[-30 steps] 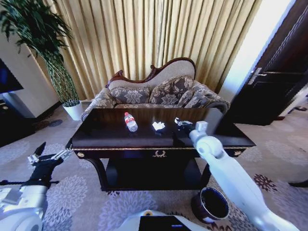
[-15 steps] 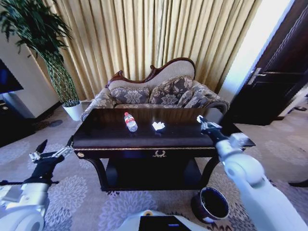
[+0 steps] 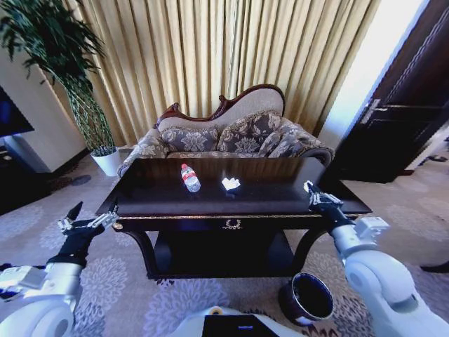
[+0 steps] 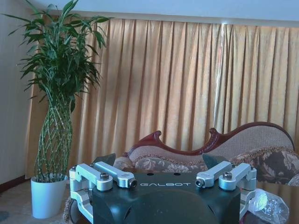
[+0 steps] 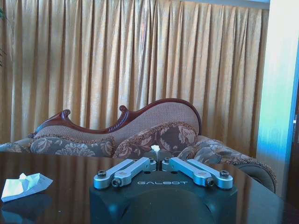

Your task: Move to the front of the table and place the trash on the table into the trash bin.

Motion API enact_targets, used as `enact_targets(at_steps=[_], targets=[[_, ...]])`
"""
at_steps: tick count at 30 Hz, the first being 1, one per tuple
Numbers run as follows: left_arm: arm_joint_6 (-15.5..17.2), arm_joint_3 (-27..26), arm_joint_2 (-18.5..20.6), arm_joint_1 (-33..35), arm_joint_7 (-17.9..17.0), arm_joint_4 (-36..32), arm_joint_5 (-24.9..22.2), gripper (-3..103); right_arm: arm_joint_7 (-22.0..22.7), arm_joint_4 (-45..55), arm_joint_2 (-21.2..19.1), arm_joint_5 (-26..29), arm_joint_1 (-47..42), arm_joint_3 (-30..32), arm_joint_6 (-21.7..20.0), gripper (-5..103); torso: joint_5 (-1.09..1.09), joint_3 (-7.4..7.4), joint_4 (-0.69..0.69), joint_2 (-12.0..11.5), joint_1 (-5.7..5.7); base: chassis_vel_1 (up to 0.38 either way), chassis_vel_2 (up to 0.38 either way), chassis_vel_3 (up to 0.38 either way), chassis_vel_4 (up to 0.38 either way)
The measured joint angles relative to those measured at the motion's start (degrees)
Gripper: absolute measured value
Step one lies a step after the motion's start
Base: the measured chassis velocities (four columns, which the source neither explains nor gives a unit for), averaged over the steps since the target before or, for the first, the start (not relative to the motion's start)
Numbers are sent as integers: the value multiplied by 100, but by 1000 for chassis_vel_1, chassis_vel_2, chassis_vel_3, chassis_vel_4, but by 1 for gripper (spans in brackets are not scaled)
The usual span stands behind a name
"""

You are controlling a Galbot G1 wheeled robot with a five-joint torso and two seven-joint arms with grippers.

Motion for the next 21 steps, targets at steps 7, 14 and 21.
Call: enact_targets(at_steps=[7, 14, 21], targets=[[1, -19, 7, 0, 1, 0, -1, 100, 0, 2, 66, -155, -4, -56, 52, 1, 0, 0, 0, 0, 1, 0, 0, 0, 0], [-3, -35, 7, 13, 4, 0, 0, 100, -13, 4, 125, -174, -8, -95, 55, 1, 0, 0, 0, 0, 1, 13, -20, -14, 10], [-6, -21, -4, 3, 7, 0, 2, 100, -16, 0, 144, -215, 19, -186, 55, 1, 0, 0, 0, 0, 1, 66, -73, -83, 63]])
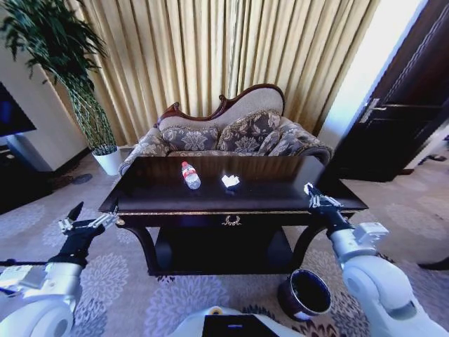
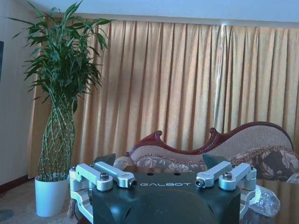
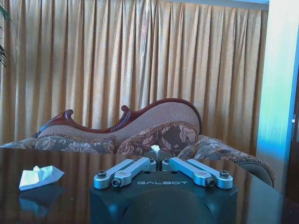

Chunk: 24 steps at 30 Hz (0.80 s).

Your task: Move to the front of the table and place the trash on the table into the trash bin.

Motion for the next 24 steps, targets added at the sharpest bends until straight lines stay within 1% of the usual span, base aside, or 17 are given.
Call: enact_targets(at_steps=[24], targets=[[-38, -25, -7, 6, 12, 0, -4, 100, 2, -52, 94, -42, 38, -175, -29, 1, 0, 0, 0, 0, 0, 92, -87, -84, 88]])
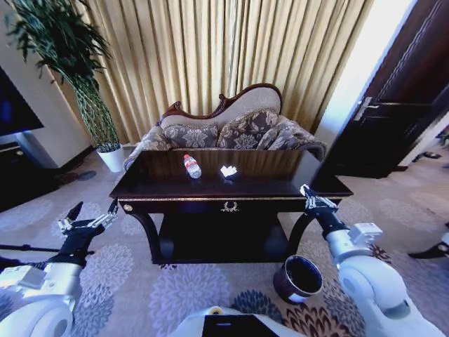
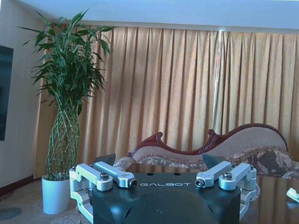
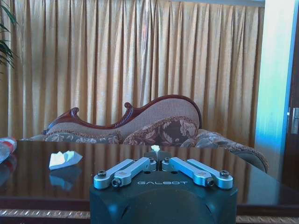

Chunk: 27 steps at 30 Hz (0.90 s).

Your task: Move to the front of the table and place the trash on the table into the trash bin.

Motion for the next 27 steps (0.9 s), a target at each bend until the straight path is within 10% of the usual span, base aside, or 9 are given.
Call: enact_targets(at_steps=[10, 27], targets=[[-49, -21, -23, 33, 7, 0, 0, 100, 3, -554, 138, -38, 98, -349, 24, 1, -1, -1, 1, 1, -2, 74, -61, -79, 60], [-76, 3, -50, 36, 67, 0, 49, 100, -530, -5937, 407, -1091, 1540, -1021, 738, 1, 2, 1, -1, -1, 1, 0, 0, 0, 0]])
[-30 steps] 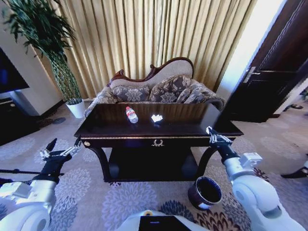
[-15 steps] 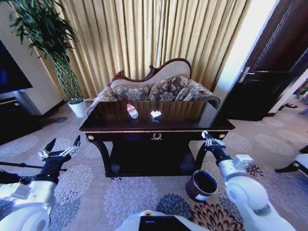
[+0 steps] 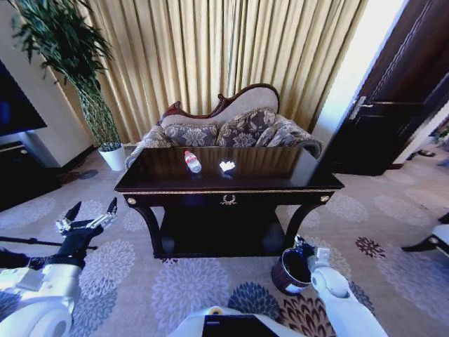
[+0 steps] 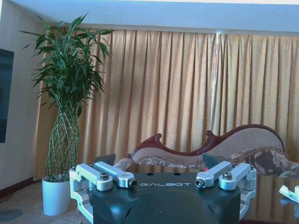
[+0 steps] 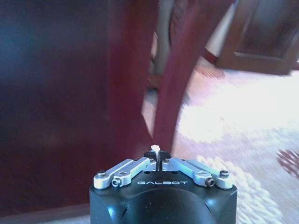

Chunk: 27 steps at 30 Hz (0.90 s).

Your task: Move to the front of the table and place the trash on the table into the trash bin.

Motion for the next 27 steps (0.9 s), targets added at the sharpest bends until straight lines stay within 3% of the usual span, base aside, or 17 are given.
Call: enact_targets(at_steps=[8, 19, 27], targets=[[0, 8, 5, -2, 1, 0, 11, 100, -31, -1195, -8, -277, 507, -13, 184, 1, -1, 0, 1, 0, -1, 0, 0, 0, 0], [-12, 8, -8, 1, 12, 0, 20, 100, -145, -1473, 9, -654, 605, 1, 442, -2, -1, -1, 1, 1, -1, 0, 0, 0, 0], [-29, -17, 9, 11, 15, 0, 17, 100, 11, -1406, 18, -876, 553, 16, 512, 28, -2, -1, 1, 1, -1, 0, 0, 0, 0]])
